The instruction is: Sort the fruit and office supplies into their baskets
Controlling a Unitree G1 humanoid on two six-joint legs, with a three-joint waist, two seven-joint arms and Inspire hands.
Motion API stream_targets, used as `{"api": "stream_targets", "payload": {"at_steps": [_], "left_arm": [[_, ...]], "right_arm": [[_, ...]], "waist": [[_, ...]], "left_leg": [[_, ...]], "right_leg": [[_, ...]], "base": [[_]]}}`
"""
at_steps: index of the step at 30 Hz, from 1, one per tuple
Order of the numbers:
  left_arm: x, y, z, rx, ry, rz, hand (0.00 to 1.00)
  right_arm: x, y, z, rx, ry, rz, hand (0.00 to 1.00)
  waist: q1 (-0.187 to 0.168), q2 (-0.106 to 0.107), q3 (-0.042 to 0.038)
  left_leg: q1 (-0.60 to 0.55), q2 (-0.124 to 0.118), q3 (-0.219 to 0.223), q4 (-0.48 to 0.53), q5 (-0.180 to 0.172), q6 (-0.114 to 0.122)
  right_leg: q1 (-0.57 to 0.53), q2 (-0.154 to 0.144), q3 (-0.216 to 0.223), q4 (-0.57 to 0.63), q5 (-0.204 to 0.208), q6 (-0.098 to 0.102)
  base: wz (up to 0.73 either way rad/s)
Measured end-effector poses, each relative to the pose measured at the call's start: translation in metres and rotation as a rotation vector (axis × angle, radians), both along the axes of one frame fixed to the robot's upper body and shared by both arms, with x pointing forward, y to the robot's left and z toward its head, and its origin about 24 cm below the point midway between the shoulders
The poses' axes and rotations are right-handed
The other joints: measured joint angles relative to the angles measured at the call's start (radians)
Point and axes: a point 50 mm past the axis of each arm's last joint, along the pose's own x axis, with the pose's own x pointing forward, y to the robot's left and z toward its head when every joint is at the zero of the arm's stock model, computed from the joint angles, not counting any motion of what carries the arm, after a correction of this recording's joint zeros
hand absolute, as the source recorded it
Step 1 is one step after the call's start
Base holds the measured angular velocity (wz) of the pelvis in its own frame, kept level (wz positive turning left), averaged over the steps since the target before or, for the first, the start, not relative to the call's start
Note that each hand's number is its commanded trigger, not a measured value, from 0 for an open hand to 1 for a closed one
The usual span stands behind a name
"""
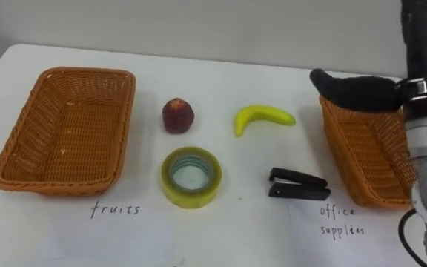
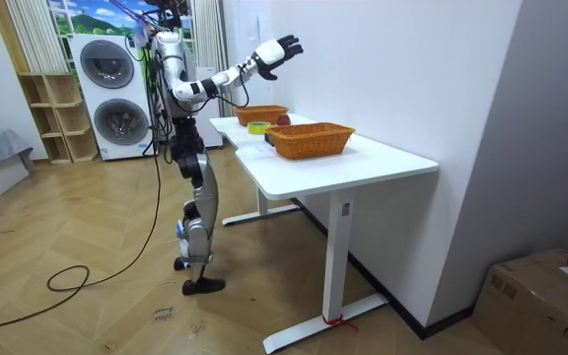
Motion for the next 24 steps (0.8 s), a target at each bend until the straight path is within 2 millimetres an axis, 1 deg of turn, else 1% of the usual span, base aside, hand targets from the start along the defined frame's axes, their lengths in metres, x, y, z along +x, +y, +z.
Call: {"api": "stream_targets", "payload": {"at_steps": [4,8,13,18,24], "left_arm": [[0.001,0.000,0.000,0.000,-0.001,-0.002,0.00],[0.002,0.002,0.001,-0.006,0.002,-0.040,0.00],[0.006,0.004,0.002,-0.020,-0.006,-0.055,0.00],[0.008,0.005,0.003,-0.018,-0.010,-0.056,0.00],[0.007,0.004,0.002,-0.032,-0.005,-0.058,0.00]], "right_arm": [[0.002,0.006,-0.015,-0.074,0.118,0.041,0.00],[0.004,0.006,-0.023,-0.132,0.186,0.064,0.00],[0.005,0.008,-0.029,-0.187,0.256,0.095,0.00],[0.006,0.007,-0.039,-0.218,0.360,0.134,0.00],[0.006,0.010,-0.044,-0.253,0.430,0.183,0.00]], "waist": [[0.000,-0.002,-0.0028],[0.000,-0.003,-0.0034],[0.001,-0.005,-0.0039],[0.019,-0.007,-0.0035],[0.026,-0.009,-0.0034]], "left_leg": [[0.005,0.000,0.000,0.000,0.000,0.000],[0.019,0.001,0.001,-0.003,0.000,0.000],[0.020,0.003,0.001,-0.003,0.000,0.000],[0.027,0.003,0.002,-0.008,0.000,0.000],[0.028,0.000,0.000,-0.015,0.000,0.000]], "right_leg": [[0.003,-0.001,0.001,-0.006,0.001,0.001],[0.020,0.000,0.000,-0.017,0.005,0.002],[0.026,-0.001,0.004,-0.016,0.005,0.002],[0.028,0.001,0.007,-0.014,0.007,0.001],[0.030,0.002,0.004,-0.015,0.007,0.001]], "base": [[0.00],[0.00],[0.00],[-0.01],[0.00]]}}
